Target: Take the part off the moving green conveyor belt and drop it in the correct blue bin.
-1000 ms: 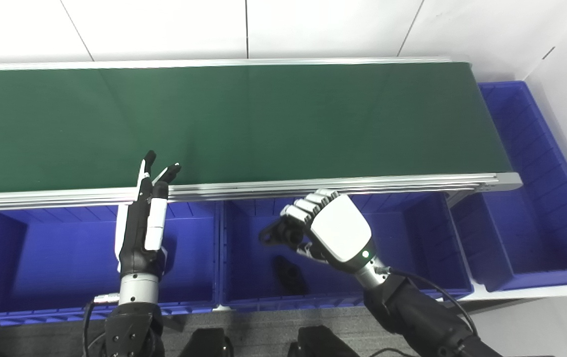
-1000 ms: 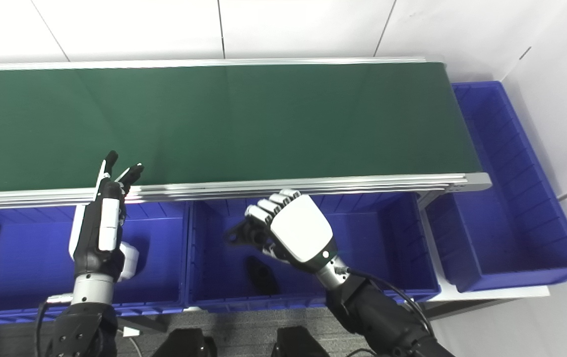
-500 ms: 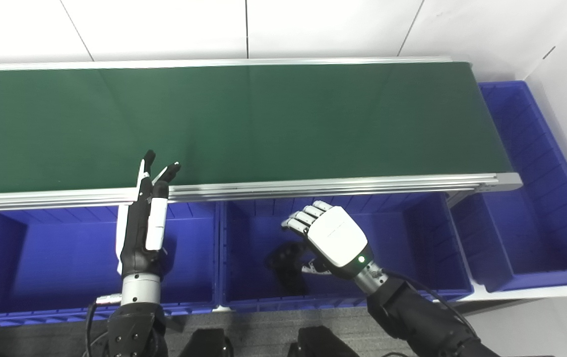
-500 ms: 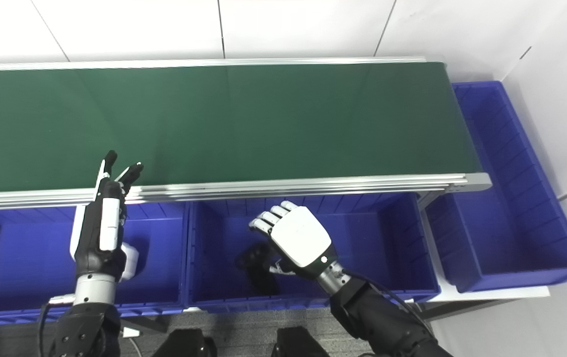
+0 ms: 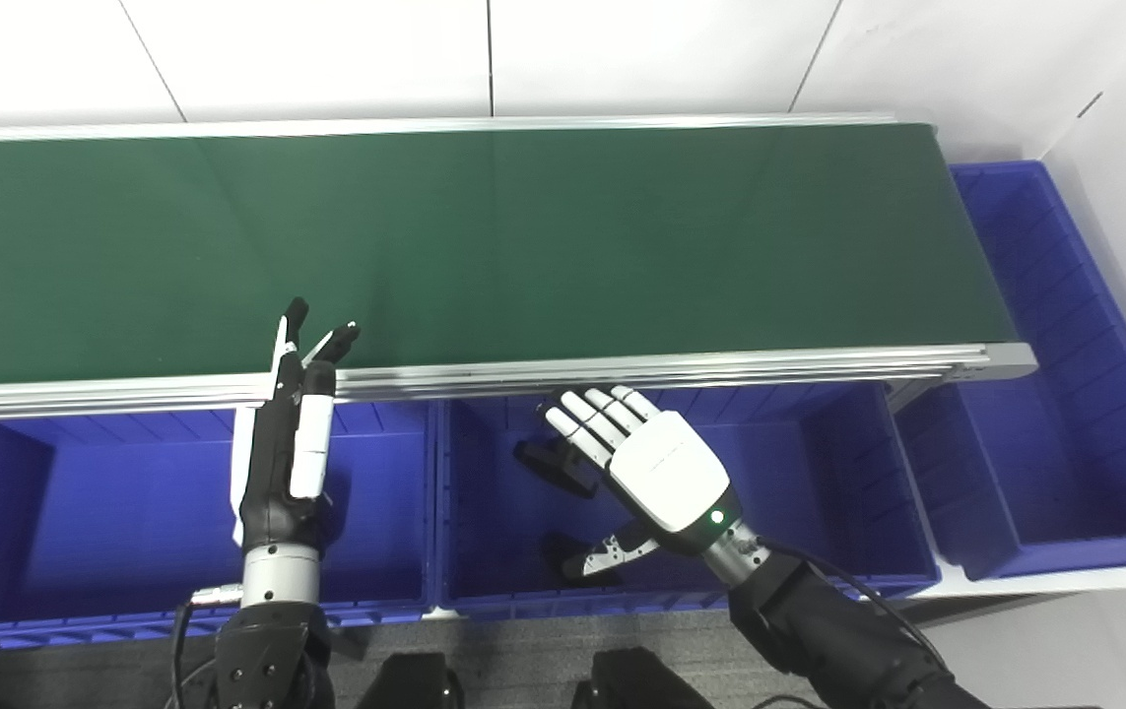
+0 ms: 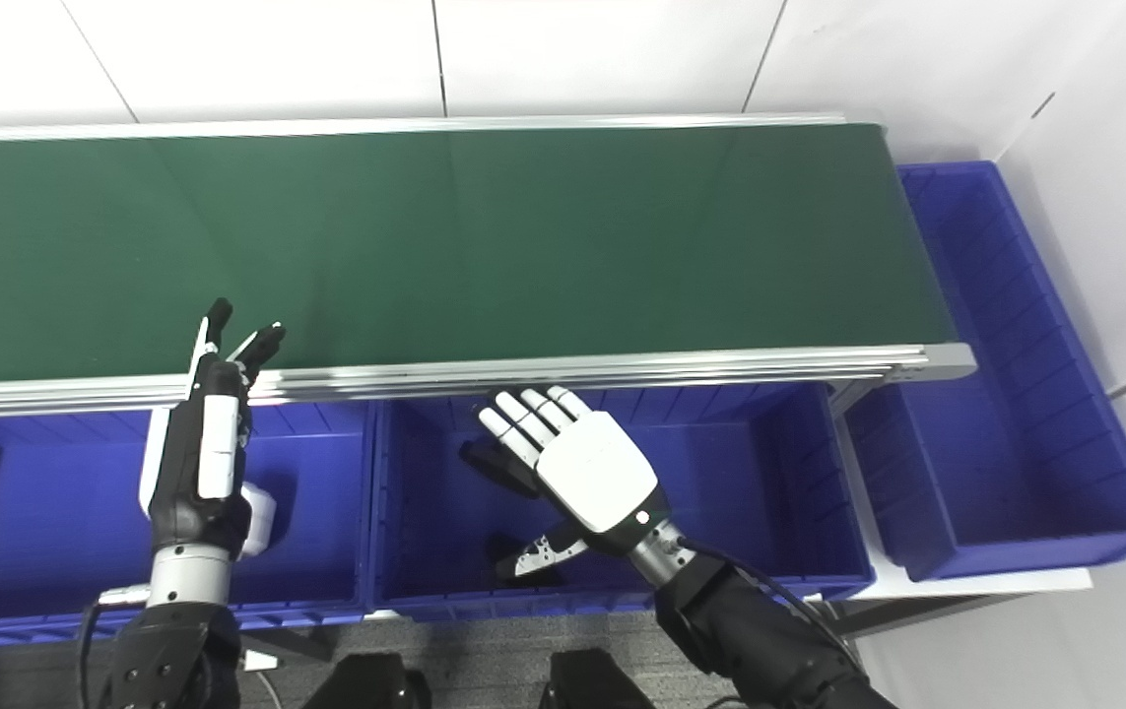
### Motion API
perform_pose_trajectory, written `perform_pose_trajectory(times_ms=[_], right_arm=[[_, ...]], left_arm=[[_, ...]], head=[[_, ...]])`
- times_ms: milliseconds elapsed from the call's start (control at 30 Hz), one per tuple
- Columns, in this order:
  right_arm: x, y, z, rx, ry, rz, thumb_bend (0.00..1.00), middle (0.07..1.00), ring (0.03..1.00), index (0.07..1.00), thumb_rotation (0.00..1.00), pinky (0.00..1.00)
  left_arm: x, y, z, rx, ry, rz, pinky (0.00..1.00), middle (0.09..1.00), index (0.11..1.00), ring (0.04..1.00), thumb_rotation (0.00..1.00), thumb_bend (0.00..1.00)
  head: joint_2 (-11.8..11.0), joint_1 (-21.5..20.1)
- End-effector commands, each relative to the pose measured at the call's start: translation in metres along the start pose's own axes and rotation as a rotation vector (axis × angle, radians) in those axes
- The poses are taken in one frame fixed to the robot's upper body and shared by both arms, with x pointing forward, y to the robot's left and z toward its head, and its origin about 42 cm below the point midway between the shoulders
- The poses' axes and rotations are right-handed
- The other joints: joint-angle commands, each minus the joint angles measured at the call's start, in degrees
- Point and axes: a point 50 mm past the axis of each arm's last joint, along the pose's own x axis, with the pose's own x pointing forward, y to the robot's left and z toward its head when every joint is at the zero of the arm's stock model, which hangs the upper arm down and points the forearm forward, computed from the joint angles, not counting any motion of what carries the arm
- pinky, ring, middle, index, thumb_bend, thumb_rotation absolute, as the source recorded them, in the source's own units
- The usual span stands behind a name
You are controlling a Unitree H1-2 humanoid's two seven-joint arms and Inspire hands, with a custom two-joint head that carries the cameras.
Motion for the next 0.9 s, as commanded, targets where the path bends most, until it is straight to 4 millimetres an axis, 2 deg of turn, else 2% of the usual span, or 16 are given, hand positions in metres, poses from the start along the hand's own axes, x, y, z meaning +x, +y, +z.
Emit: perform_pose_trajectory(times_ms=[0, 167, 300, 367, 500, 667, 767, 800, 833, 867], right_arm=[[0.009, -0.015, 0.001, 0.037, -0.029, -0.109, 0.96, 0.893, 0.814, 0.908, 0.76, 0.75], [0.013, -0.039, 0.014, 0.209, -0.030, -0.316, 0.88, 0.856, 0.786, 0.865, 0.76, 0.72], [0.015, -0.059, 0.023, 0.366, 0.024, -0.411, 0.80, 0.867, 0.792, 0.867, 0.90, 0.70], [0.014, -0.064, 0.025, 0.455, 0.059, -0.460, 0.78, 0.863, 0.785, 0.863, 0.91, 0.68], [0.009, -0.061, 0.024, 0.659, 0.135, -0.521, 0.72, 0.864, 0.793, 0.860, 0.86, 0.67], [0.004, -0.053, 0.023, 0.843, 0.257, -0.541, 0.67, 0.892, 0.833, 0.874, 0.95, 0.73], [0.001, -0.050, 0.027, 0.992, 0.370, -0.566, 0.72, 0.901, 0.825, 0.872, 0.96, 0.72], [0.001, -0.049, 0.028, 1.026, 0.397, -0.574, 0.73, 0.903, 0.823, 0.877, 0.97, 0.71], [0.000, -0.049, 0.029, 1.046, 0.412, -0.579, 0.75, 0.905, 0.820, 0.881, 0.98, 0.70], [0.000, -0.048, 0.028, 1.074, 0.433, -0.585, 0.75, 0.905, 0.819, 0.882, 0.98, 0.70]], left_arm=[[-0.001, -0.003, 0.008, -0.010, -0.061, 0.013, 1.00, 0.846, 1.000, 0.902, 0.94, 0.54], [-0.004, -0.004, 0.003, 0.024, -0.063, 0.008, 1.00, 0.861, 1.000, 0.909, 0.98, 0.56], [-0.008, -0.006, -0.001, 0.040, -0.065, 0.006, 1.00, 0.911, 1.000, 0.954, 1.00, 0.55], [-0.009, -0.006, -0.005, 0.049, -0.071, 0.004, 1.00, 0.942, 1.000, 0.972, 1.00, 0.55], [-0.012, -0.006, -0.012, 0.072, -0.071, 0.009, 1.00, 0.954, 1.000, 0.970, 1.00, 0.56], [-0.015, -0.005, -0.019, 0.063, -0.071, 0.014, 1.00, 0.922, 1.000, 0.940, 1.00, 0.55], [-0.016, -0.004, -0.023, 0.070, -0.073, 0.016, 1.00, 0.917, 1.000, 0.935, 1.00, 0.54], [-0.017, -0.003, -0.024, 0.074, -0.072, 0.016, 1.00, 0.935, 1.000, 0.940, 1.00, 0.53], [-0.017, -0.003, -0.025, 0.076, -0.071, 0.016, 1.00, 0.959, 1.000, 0.946, 1.00, 0.54], [-0.017, -0.002, -0.028, 0.079, -0.073, 0.015, 1.00, 0.967, 1.000, 0.948, 1.00, 0.54]], head=[[-0.06, 0.13], [-2.73, 2.18], [-4.76, 3.34], [-6.18, 3.97], [-8.46, 4.86], [-11.64, 6.06], [-12.85, 6.48], [-14.10, 6.80], [-14.10, 6.80], [-15.05, 7.00]])
